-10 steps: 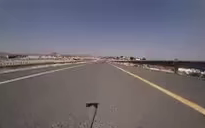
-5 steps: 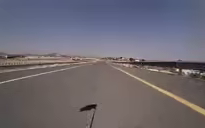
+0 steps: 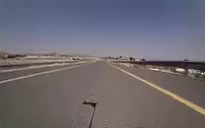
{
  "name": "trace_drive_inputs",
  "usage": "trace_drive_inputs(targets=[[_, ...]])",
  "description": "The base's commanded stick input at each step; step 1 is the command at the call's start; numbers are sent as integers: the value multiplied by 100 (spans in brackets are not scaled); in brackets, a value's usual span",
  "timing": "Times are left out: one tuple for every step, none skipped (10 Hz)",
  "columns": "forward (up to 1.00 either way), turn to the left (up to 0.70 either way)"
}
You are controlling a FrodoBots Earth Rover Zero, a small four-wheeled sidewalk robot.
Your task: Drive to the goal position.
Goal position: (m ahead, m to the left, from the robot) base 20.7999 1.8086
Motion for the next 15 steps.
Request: trace_drive_inputs(targets=[[70,-1],[70,-1],[70,-1],[70,-1],[70,-1],[70,-1],[70,-1],[70,-1],[70,-1],[70,-1],[70,-1],[70,-1],[70,-1],[70,-1],[70,-1]])
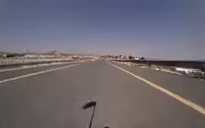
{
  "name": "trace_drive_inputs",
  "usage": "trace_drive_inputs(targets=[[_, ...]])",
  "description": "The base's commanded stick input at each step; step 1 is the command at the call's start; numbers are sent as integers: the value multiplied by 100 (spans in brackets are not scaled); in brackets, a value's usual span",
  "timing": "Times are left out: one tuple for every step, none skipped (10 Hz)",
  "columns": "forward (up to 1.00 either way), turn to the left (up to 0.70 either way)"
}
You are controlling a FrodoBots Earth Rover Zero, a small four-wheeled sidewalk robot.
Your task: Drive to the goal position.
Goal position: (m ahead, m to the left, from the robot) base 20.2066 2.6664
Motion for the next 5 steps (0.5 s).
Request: trace_drive_inputs(targets=[[70,-1],[70,-1],[70,-1],[70,-1],[70,-1]])
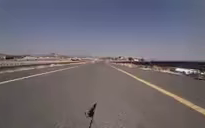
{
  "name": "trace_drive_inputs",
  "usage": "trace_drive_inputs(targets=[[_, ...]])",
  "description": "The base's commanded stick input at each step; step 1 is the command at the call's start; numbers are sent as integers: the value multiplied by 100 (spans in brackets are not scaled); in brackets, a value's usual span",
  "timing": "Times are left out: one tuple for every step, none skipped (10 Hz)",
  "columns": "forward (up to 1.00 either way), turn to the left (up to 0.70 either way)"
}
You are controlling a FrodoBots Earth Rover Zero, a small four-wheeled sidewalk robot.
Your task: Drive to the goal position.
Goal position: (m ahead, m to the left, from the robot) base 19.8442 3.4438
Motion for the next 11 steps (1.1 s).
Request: trace_drive_inputs(targets=[[70,-1],[70,-1],[70,-1],[70,-1],[70,-1],[70,-1],[85,-1],[85,-1],[85,-1],[85,-1],[85,-1]])
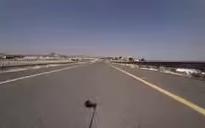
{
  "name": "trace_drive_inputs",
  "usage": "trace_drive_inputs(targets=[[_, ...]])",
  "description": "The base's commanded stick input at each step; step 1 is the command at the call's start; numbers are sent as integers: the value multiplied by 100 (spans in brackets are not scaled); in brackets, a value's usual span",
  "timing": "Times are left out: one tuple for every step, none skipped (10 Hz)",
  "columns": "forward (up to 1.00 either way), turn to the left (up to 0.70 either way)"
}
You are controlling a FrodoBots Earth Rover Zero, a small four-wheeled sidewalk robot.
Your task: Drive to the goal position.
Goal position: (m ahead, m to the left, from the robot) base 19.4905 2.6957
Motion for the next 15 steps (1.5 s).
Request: trace_drive_inputs(targets=[[85,-1],[85,-1],[85,-1],[85,-1],[85,-1],[85,-1],[85,-1],[85,-1],[85,-1],[85,-1],[85,-1],[100,-1],[100,-1],[100,-1],[100,-1]])
